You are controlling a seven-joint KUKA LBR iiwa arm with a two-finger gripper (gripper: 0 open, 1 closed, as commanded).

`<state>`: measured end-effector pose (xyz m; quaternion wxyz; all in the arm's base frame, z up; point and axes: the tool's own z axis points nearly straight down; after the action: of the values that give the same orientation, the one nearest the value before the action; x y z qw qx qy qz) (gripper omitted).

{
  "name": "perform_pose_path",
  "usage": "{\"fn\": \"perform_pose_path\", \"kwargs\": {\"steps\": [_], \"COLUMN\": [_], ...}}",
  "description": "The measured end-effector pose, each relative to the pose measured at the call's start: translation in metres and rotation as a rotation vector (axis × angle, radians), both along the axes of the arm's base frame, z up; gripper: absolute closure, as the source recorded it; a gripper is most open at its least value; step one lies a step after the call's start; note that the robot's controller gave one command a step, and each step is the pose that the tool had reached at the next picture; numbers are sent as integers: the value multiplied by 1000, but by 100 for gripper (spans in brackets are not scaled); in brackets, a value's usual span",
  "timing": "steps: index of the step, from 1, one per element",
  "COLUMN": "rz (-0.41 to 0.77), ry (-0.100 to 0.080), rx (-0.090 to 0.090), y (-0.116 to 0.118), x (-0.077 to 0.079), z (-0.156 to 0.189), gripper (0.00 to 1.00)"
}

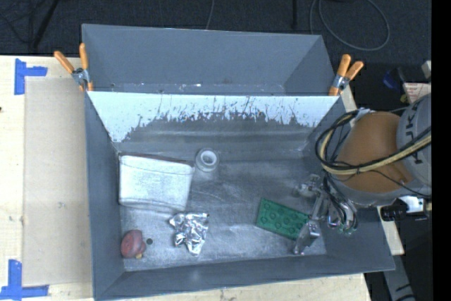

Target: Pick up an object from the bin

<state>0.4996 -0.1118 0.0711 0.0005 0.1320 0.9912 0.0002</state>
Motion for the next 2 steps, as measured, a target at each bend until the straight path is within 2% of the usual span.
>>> {"fn": "perform_pose_path", "kwargs": {"steps": [1,2], "rz": [1,4], "ry": [-6,-1], "rx": [-1,0], "y": [0,0], "x": [2,3], "z": [3,33], "gripper": [100,100]}}
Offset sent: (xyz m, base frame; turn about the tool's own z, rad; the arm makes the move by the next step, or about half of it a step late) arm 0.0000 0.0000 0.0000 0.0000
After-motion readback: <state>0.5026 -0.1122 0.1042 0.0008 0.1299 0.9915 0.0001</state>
